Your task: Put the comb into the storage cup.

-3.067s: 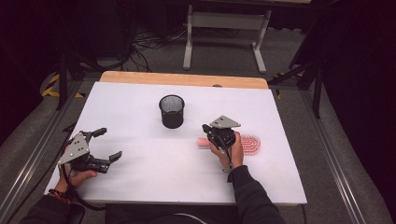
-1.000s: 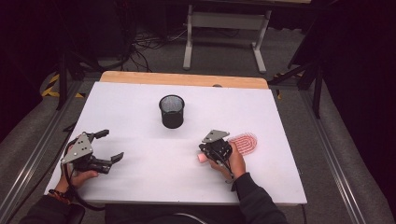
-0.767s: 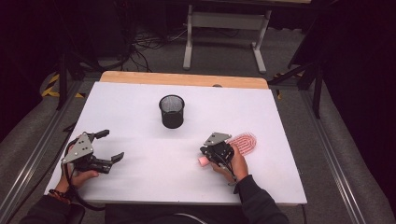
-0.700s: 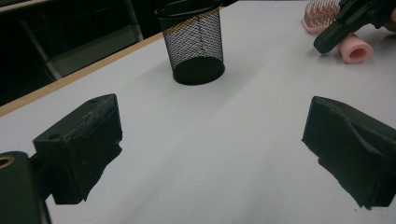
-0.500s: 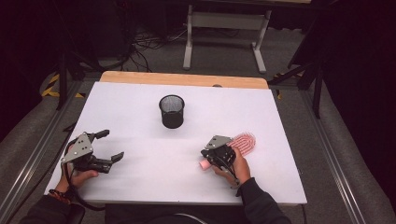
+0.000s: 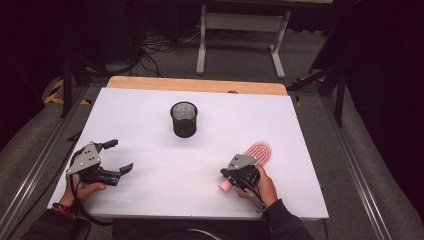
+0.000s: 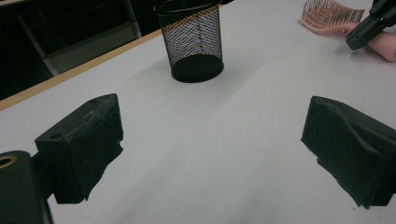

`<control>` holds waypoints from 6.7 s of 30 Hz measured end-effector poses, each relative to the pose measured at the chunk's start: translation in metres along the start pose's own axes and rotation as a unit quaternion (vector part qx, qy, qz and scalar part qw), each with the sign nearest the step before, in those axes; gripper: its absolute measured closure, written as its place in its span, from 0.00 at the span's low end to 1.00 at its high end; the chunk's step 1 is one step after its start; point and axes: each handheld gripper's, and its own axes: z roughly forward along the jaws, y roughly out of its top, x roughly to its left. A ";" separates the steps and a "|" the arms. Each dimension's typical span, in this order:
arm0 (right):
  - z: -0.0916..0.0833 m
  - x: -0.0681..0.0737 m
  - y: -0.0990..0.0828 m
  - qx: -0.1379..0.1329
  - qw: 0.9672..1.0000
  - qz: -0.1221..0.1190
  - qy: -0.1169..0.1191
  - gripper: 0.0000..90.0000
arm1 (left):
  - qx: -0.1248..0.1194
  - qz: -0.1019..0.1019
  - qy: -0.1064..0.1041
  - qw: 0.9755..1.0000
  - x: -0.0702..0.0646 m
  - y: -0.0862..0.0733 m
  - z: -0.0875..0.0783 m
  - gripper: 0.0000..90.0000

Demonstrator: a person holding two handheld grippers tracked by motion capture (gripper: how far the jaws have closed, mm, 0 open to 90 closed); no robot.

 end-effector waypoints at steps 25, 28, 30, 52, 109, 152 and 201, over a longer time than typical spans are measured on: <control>-0.031 -0.004 -0.027 0.025 0.999 -0.018 0.019 0.99 | 0.009 -0.001 -0.002 1.000 0.000 -0.001 0.002 0.07; -0.034 -0.004 -0.030 0.024 0.999 -0.019 0.017 0.99 | 0.011 -0.001 -0.001 1.000 0.000 -0.001 0.002 0.07; -0.037 -0.003 -0.032 0.030 0.999 -0.026 0.013 1.00 | 0.012 0.000 0.000 1.000 0.000 0.000 0.002 0.07; -0.049 -0.016 -0.050 0.050 0.999 -0.009 -0.018 1.00 | 0.014 -0.002 -0.004 1.000 0.000 -0.001 0.004 0.07; -0.087 -0.013 -0.053 -0.007 0.978 0.150 -0.142 0.25 | 0.016 0.010 -0.002 1.000 -0.003 0.001 0.003 0.07; -0.051 -0.011 -0.059 0.050 0.937 0.283 -0.199 0.42 | 0.024 0.012 -0.009 1.000 -0.006 0.001 0.006 0.07; -0.081 -0.037 -0.055 -0.101 0.955 0.192 -0.202 0.77 | 0.030 0.008 -0.018 0.999 -0.010 0.004 0.016 0.08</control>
